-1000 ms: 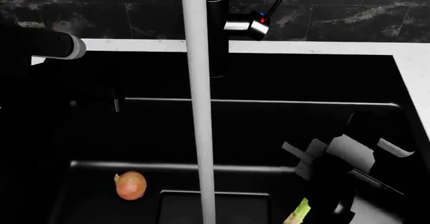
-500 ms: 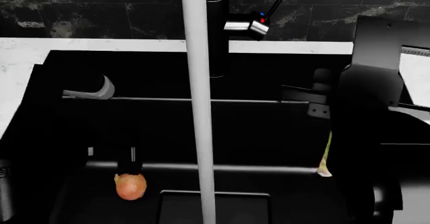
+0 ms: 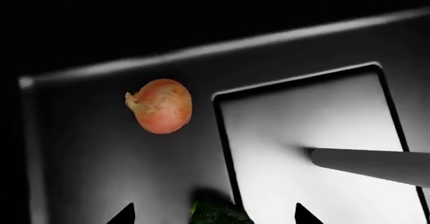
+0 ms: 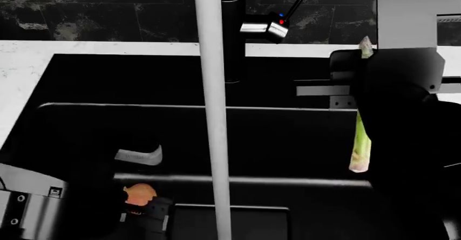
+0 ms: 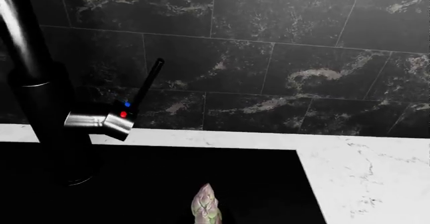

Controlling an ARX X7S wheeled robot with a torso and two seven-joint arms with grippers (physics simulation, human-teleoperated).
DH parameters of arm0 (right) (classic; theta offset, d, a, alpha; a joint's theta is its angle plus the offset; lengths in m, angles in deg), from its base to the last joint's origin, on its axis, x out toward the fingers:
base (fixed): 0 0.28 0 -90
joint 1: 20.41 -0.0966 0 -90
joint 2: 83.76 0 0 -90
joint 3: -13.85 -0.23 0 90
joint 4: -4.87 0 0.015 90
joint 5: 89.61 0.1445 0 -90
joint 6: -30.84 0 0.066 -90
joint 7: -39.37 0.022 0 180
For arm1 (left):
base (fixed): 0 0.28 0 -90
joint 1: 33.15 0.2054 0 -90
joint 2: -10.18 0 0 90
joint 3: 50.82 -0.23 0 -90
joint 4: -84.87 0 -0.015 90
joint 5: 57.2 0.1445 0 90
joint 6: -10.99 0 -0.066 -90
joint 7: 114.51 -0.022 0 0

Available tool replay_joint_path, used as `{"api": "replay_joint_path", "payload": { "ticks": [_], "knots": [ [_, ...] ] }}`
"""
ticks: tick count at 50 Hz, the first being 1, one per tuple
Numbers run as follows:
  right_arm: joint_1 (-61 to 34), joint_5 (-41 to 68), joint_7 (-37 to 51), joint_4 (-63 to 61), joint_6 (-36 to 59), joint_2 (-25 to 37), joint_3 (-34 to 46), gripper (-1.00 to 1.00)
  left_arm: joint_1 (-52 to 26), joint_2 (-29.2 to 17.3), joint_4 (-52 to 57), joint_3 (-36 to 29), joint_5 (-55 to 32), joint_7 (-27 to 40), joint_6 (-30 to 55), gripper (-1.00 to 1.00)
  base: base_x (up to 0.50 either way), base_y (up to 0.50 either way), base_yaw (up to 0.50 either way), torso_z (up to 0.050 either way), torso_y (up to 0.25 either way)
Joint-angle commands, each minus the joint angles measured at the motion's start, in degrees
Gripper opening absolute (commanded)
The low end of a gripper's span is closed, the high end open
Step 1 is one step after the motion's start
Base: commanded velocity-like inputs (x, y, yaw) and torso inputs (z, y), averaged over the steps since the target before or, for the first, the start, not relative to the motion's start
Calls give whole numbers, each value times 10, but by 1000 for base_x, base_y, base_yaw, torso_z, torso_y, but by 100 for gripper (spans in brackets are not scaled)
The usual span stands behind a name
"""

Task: Pick the broccolis and asparaguss from the sink and place them in one bowl. Place the onion in the other bowl. Then turn off the sink faucet.

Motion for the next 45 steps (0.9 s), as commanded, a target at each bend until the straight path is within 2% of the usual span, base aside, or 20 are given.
{"api": "replay_joint_path", "payload": {
  "ticks": [1,6,8,15,21,37,44,45],
  "knots": [
    [-22,75,45,5,12,19,-4,-100,2,7,-83,-42,4,7,-14,100,0,0,0,0,0],
    [-20,95,59,9,9,27,0,-100,27,16,-67,-41,-29,31,11,100,0,0,0,0,0],
    [-17,104,68,8,8,32,-5,-100,20,12,-74,-44,-30,26,12,100,0,0,0,0,0],
    [1,130,89,8,5,41,-17,-100,39,5,-59,-34,-77,70,26,100,0,0,0,0,0],
    [17,160,111,0,4,53,-26,-100,33,12,-71,-74,-48,32,2,100,0,0,0,0,0],
    [48,184,119,11,-25,72,-26,-100,-15,37,-190,-191,69,-126,-92,100,0,0,0,0,0],
    [53,196,128,10,-19,75,-34,-100,-15,44,-204,-217,85,-143,-96,100,0,0,0,0,0],
    [53,200,130,8,-17,75,-37,-100,-20,45,-204,-221,87,-146,-99,-100,0,0,0,0,0]
  ]
}}
